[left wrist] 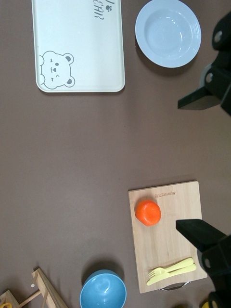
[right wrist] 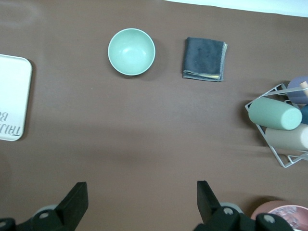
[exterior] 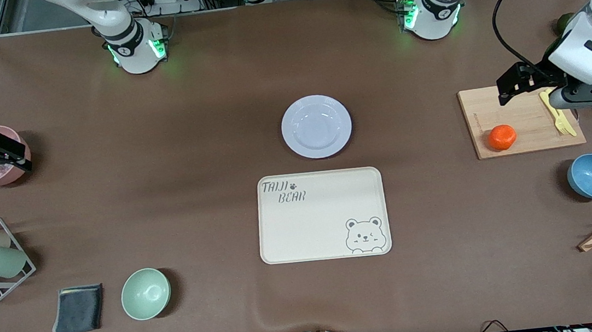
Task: Place orange and plate with both arms
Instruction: 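Move the left gripper over the orange on the cutting board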
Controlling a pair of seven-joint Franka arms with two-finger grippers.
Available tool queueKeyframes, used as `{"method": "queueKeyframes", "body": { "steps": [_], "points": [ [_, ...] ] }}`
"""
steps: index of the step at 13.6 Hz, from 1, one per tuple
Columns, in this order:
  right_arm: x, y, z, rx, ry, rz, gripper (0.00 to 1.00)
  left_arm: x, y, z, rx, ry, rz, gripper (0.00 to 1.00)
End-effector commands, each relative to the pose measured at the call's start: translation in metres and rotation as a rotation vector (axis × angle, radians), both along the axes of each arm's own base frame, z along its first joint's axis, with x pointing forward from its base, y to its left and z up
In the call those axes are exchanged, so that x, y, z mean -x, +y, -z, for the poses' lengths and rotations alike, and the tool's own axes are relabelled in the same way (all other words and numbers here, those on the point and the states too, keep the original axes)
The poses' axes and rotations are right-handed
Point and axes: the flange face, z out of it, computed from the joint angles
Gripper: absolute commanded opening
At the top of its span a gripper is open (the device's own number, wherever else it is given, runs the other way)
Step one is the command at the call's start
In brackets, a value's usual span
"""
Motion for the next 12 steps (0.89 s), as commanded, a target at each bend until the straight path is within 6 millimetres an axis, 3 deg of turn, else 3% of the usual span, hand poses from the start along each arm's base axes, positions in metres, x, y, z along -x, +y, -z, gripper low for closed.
{"method": "queueKeyframes", "body": {
  "steps": [1, 6, 7, 10, 12],
  "points": [
    [0.0, 0.004, -0.006, 0.03, -0.001, 0.01, 1.0, -0.003, 0.0, -0.005, 0.004, -0.011, 0.002, 1.0],
    [0.0, 0.003, -0.007, 0.03, -0.001, 0.011, 1.0, -0.006, 0.003, 0.001, -0.002, -0.003, -0.01, 1.0],
    [0.0, 0.002, -0.007, 0.03, 0.0, 0.013, 1.0, -0.013, 0.007, 0.013, -0.005, 0.019, -0.019, 1.0],
    [0.001, 0.001, -0.007, 0.03, 0.0, 0.016, 1.0, -0.035, 0.055, 0.058, 0.001, 0.098, -0.097, 1.0],
    [0.001, -0.002, -0.007, 0.029, 0.0, 0.022, 1.0, -0.05, 0.068, 0.102, -0.024, 0.169, -0.118, 1.0]
  ]
}}
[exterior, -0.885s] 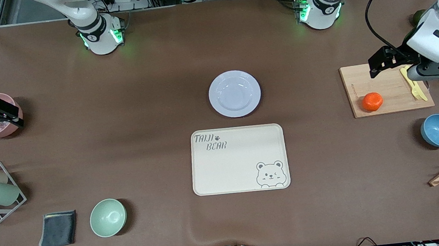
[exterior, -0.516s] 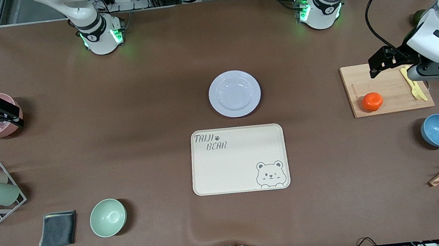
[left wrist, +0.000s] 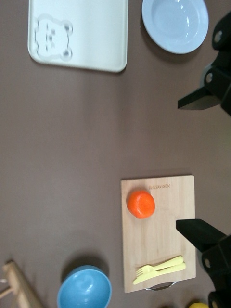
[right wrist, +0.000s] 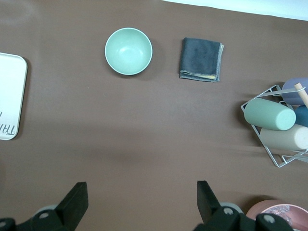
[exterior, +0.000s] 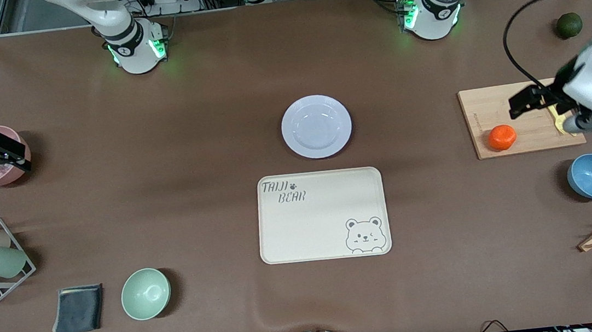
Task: Place orange and plate with both arms
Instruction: 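Move the left gripper over the orange on the cutting board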
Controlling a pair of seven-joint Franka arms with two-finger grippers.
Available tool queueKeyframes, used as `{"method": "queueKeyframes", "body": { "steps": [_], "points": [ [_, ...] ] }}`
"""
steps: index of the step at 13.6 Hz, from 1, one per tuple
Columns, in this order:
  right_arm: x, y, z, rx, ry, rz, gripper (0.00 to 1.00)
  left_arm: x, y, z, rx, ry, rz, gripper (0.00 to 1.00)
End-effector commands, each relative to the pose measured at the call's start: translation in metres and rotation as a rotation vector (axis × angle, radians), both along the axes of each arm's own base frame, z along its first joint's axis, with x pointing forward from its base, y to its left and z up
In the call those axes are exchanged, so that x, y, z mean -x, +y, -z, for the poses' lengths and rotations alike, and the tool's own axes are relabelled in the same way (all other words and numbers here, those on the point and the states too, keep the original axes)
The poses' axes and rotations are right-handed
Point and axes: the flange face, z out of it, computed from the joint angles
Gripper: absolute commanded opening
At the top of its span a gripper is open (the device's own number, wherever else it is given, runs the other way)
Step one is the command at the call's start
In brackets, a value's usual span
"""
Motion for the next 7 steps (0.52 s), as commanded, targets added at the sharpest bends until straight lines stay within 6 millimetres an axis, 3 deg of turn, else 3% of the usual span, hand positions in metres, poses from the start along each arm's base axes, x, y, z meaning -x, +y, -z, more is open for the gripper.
{"method": "queueKeyframes", "body": {
  "steps": [1, 3, 4, 7],
  "points": [
    [0.001, -0.002, -0.006, 0.017, 0.001, 0.024, 1.0, -0.021, 0.035, 0.047, -0.032, 0.072, -0.044, 1.0],
    [0.001, -0.002, -0.006, 0.017, 0.003, 0.026, 1.0, -0.03, 0.065, 0.098, -0.034, 0.136, -0.068, 1.0],
    [0.001, -0.003, -0.006, 0.014, 0.003, 0.041, 1.0, -0.033, 0.066, 0.126, -0.038, 0.156, -0.066, 1.0],
    [0.0, -0.001, -0.004, 0.011, 0.004, 0.066, 1.0, -0.024, 0.078, 0.179, -0.051, 0.157, -0.072, 1.0]
  ]
}}
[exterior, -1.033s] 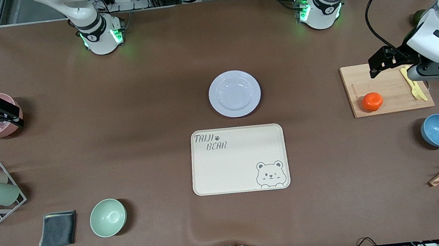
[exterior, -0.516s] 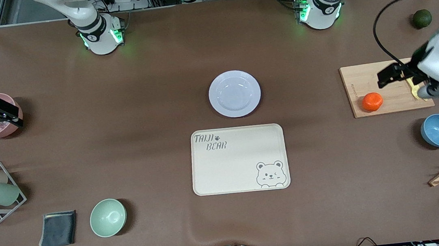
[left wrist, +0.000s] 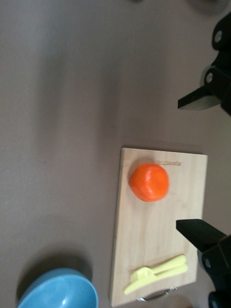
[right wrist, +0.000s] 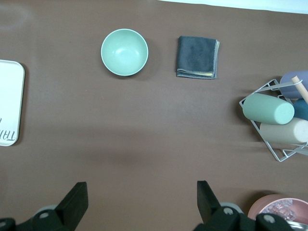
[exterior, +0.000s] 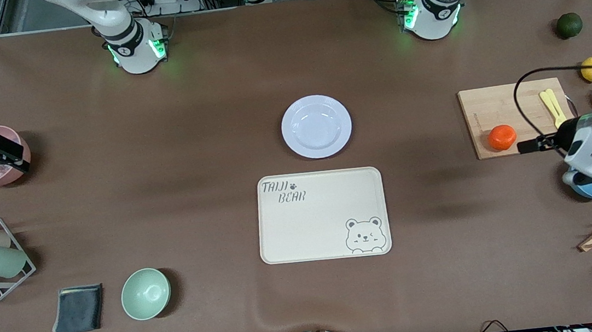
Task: Place orange and plate with both arms
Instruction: 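Move the left gripper over the orange on the cutting board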
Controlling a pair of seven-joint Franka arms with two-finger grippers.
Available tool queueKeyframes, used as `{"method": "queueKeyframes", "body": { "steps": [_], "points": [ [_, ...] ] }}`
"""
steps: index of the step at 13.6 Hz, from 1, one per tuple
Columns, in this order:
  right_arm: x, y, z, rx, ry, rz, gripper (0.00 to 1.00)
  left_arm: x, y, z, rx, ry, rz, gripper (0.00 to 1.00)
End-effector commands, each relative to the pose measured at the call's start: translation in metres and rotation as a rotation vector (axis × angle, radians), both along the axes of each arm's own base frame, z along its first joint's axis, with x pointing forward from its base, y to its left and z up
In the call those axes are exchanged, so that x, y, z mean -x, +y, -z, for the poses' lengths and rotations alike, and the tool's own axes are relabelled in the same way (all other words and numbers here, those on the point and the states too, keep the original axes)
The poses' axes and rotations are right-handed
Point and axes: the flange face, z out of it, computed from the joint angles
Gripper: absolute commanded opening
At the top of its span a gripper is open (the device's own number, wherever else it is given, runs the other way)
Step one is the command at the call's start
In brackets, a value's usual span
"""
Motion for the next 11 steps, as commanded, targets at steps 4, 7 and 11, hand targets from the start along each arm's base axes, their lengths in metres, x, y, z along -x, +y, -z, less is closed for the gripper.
{"method": "queueKeyframes", "body": {
  "steps": [4, 7, 11],
  "points": [
    [-0.006, 0.003, 0.02, 0.013, 0.061, 0.013, 1.0, 0.03, 0.007, 0.061, -0.035, 0.038, 0.025, 1.0],
    [-0.002, 0.001, 0.026, 0.005, 0.109, 0.019, 1.0, 0.029, 0.012, 0.062, -0.036, 0.026, 0.019, 1.0],
    [-0.002, 0.003, 0.026, 0.004, 0.112, 0.027, 1.0, 0.029, 0.01, 0.071, -0.035, 0.043, 0.023, 1.0]
  ]
}}
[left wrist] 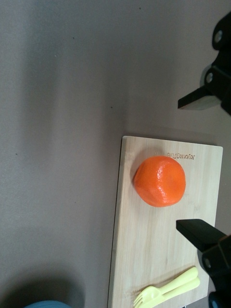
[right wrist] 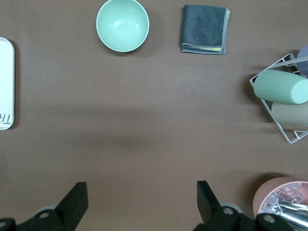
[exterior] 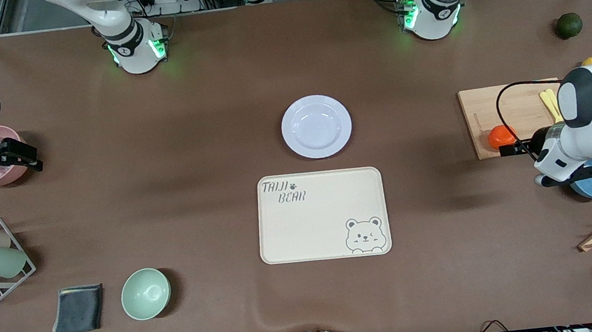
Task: Place orange and plate with both arms
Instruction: 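Lower the left gripper and close it around the orange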
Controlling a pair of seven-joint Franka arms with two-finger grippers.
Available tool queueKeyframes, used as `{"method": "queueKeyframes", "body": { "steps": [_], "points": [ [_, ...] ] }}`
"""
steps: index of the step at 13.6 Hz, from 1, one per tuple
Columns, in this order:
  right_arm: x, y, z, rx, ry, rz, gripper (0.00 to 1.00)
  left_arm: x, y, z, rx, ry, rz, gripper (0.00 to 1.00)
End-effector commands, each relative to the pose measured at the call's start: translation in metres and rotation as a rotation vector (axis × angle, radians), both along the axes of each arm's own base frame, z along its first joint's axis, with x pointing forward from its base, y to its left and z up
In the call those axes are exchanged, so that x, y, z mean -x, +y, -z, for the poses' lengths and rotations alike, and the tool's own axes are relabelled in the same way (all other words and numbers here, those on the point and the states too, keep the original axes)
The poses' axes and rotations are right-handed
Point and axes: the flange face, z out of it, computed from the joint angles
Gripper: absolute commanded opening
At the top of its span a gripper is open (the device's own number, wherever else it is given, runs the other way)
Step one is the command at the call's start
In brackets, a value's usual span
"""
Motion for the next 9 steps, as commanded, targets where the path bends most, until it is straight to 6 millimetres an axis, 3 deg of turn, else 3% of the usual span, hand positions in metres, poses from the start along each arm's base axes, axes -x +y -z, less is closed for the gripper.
{"method": "queueKeyframes", "body": {
  "steps": [1, 4, 9],
  "points": [
    [0.001, 0.003, -0.005, 0.012, 0.002, 0.018, 1.0, 0.008, 0.003, 0.004, -0.026, 0.005, 0.029, 1.0],
    [0.001, 0.002, -0.004, 0.012, 0.004, 0.021, 1.0, 0.017, 0.005, 0.017, -0.038, -0.01, 0.14, 1.0],
    [0.001, 0.003, -0.005, 0.01, 0.001, 0.023, 1.0, 0.05, 0.0, 0.049, -0.007, -0.026, 0.368, 1.0]
  ]
}}
